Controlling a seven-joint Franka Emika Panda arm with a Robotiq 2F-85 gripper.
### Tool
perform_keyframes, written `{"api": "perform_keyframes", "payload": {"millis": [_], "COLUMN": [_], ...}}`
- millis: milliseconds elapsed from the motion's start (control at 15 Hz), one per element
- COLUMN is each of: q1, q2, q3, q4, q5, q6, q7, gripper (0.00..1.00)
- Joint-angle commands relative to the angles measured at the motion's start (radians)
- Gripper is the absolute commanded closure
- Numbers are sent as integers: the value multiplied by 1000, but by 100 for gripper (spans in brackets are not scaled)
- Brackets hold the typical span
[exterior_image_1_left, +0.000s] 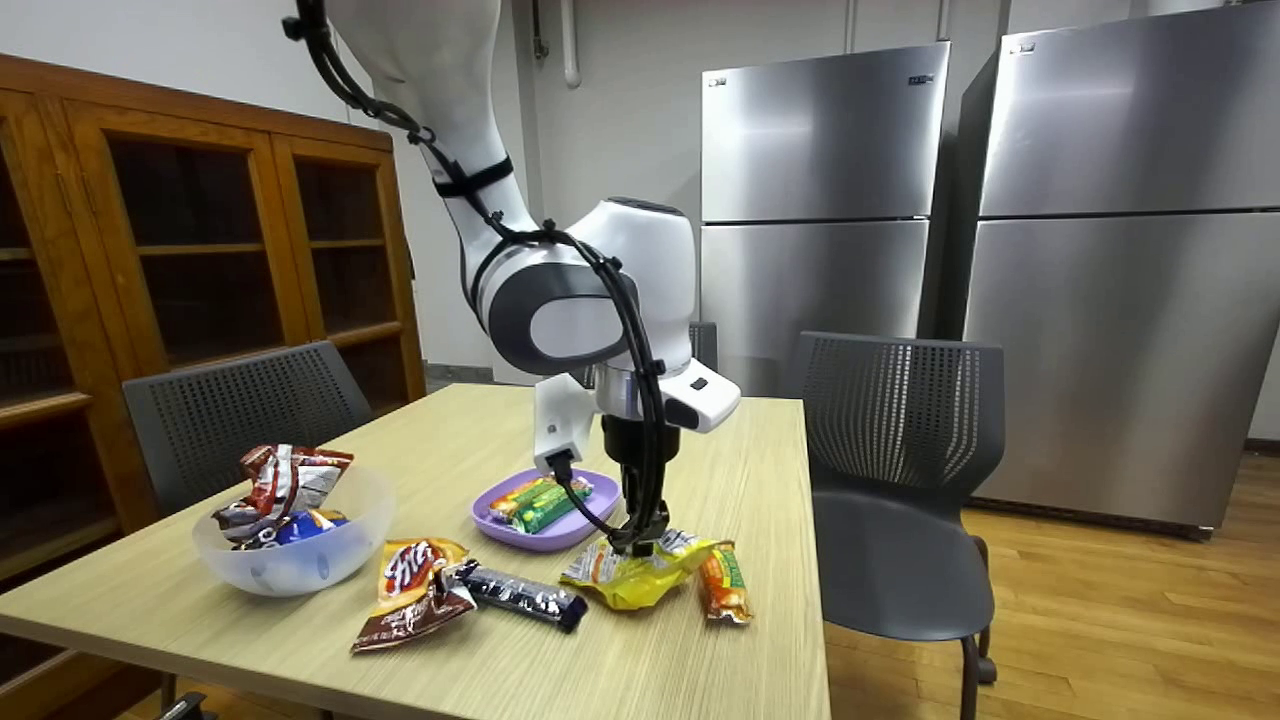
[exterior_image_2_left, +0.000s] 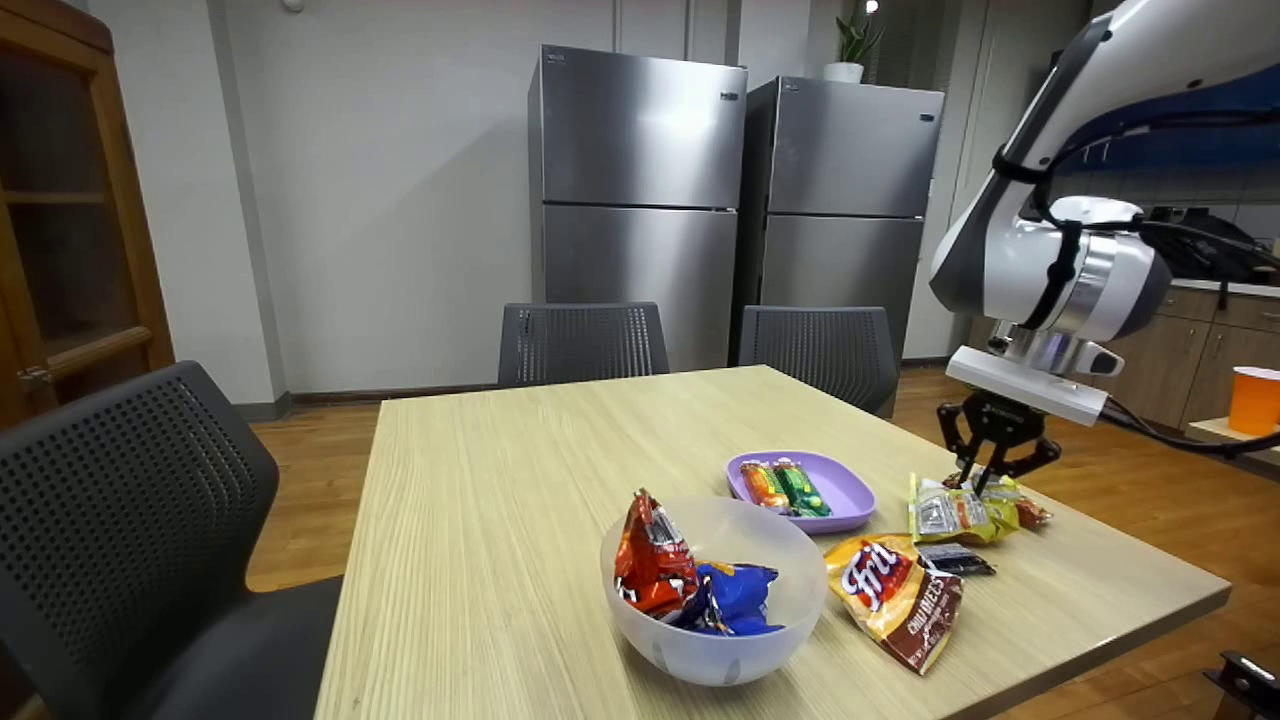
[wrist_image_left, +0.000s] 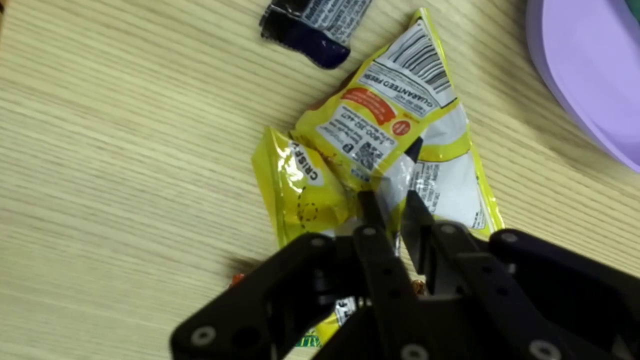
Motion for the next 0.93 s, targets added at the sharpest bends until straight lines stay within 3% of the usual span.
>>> {"api": "perform_keyframes", "payload": {"millis": [0, 867], "q1": [2, -14], "q2": [-6, -169], "q3": [11, 47], "q4": [7, -35], "q5": [11, 26], "q6": [-10, -25], "q7": [7, -95], "gripper": [100, 100]}}
